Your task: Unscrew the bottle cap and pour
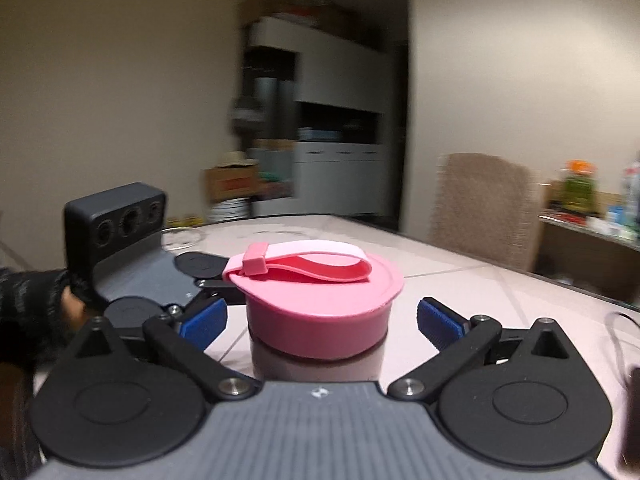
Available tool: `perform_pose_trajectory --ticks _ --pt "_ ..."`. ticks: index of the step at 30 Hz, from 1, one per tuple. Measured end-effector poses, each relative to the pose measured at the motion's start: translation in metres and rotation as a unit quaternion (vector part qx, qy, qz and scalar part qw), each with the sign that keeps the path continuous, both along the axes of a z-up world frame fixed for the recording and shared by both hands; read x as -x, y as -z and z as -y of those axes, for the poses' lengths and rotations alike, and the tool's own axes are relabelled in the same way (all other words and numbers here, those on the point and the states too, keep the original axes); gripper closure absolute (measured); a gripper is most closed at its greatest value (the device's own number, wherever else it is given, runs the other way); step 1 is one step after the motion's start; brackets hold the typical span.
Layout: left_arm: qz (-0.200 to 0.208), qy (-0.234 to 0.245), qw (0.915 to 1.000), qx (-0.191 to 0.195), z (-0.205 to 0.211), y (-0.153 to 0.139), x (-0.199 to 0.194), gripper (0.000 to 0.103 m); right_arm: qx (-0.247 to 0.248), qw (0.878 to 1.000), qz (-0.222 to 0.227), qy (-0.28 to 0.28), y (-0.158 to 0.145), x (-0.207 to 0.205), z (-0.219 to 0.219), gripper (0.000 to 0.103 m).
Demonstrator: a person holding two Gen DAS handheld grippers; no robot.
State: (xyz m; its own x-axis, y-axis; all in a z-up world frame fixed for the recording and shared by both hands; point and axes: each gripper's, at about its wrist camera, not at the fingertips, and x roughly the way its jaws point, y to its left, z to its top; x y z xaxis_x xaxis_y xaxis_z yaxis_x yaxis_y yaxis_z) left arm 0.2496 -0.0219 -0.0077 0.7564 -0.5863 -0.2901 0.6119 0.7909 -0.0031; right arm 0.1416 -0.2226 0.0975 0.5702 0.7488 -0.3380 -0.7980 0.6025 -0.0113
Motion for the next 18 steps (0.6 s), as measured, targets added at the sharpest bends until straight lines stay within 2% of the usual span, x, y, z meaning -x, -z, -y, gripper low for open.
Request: perform_pose_trajectory --ticks 2,8,18 --pt "0.0 0.0 1.0 0.0 0.0 0.0 0.0 0.014 -0.013 0.999 0.002 0.04 -0.001 0.012 -0.005 0.001" --pt "0.001 0.0 1.0 0.0 0.0 0.0 -0.001 0.014 -0.014 0.994 0.023 0.106 0.003 0.034 -0.028 0.001" --pt "0.001 0.0 1.0 -0.001 0.0 0.0 -0.001 0.014 -0.011 0.981 0.008 0.195 0.016 0.033 -0.057 0.001"
